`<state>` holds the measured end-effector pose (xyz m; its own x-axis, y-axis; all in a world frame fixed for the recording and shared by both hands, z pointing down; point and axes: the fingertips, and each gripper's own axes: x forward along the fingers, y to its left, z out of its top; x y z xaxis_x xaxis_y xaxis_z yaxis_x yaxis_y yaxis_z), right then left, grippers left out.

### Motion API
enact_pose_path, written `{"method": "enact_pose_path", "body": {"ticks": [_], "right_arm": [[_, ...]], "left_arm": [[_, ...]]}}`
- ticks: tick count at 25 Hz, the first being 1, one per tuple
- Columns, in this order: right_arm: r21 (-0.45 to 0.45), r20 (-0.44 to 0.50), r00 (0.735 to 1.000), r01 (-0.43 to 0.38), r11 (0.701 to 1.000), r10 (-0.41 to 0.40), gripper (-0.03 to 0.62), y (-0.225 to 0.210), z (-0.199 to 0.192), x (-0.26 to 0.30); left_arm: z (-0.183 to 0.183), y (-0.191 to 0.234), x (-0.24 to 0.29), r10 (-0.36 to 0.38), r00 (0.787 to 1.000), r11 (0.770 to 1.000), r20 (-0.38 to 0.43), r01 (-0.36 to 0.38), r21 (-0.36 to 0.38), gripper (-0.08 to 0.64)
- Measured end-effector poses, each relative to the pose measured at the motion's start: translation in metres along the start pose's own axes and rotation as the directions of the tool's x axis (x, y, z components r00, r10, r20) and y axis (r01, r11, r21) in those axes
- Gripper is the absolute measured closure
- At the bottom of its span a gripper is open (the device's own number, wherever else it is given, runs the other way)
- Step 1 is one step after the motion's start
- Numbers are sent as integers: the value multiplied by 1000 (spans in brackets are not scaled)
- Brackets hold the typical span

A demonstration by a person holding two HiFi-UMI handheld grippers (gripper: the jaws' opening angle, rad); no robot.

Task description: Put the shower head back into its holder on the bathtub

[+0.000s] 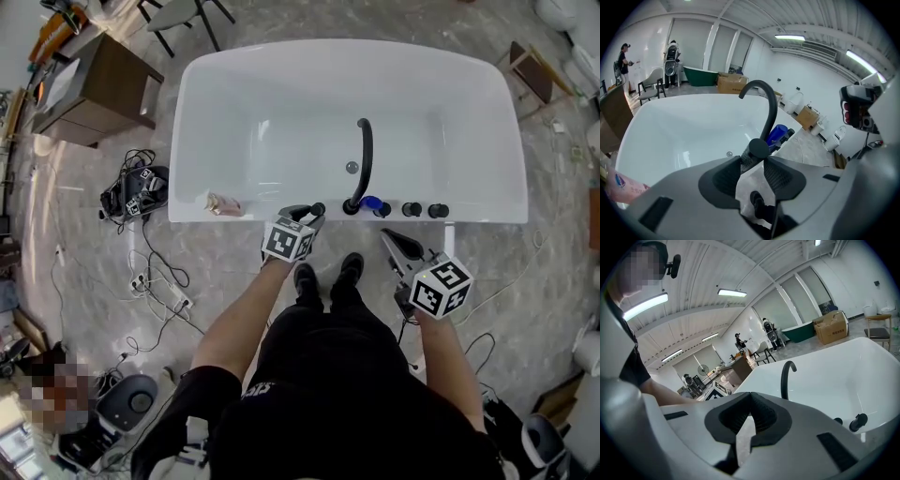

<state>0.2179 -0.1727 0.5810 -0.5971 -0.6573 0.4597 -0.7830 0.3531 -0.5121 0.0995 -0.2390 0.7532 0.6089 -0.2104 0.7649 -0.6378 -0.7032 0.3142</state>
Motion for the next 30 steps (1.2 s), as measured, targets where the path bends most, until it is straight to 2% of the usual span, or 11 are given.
{"method": "enact_pose_path", "body": {"ticks": [4,8,13,19,22,25,28,30], "right_arm": [[-8,-9,999,-36,999,36,577,-1,9,3],[-33,-17,998,-65,997,64,577,-1,20,-2],[-40,-3,996,-90,995,90,577,-8,35,-14],[-19,2,993,-119,993,119,577,-15,30,-16],[-31,-5,990,-144,989,144,577,-14,32,-8],[-53,-5,988,-155,986,155,578,-9,39,0],[-70,14,989,-149,986,150,577,-4,52,6],[-94,44,991,-121,988,126,577,-4,66,10]], "left_arm": [[1,-16,15,-30,997,998,-65,33,51,388],[-3,-11,10,-4,999,998,-53,1,-70,420],[14,-4,-6,70,997,995,-39,-73,-63,420],[29,-12,-29,99,994,994,35,-98,-45,420],[40,-13,-41,119,991,993,60,-119,-8,420],[56,-12,-58,125,985,992,117,-126,-1,420],[71,-11,-82,128,976,991,177,-132,14,420],[80,-4,-103,135,965,990,223,-138,-3,420]]}}
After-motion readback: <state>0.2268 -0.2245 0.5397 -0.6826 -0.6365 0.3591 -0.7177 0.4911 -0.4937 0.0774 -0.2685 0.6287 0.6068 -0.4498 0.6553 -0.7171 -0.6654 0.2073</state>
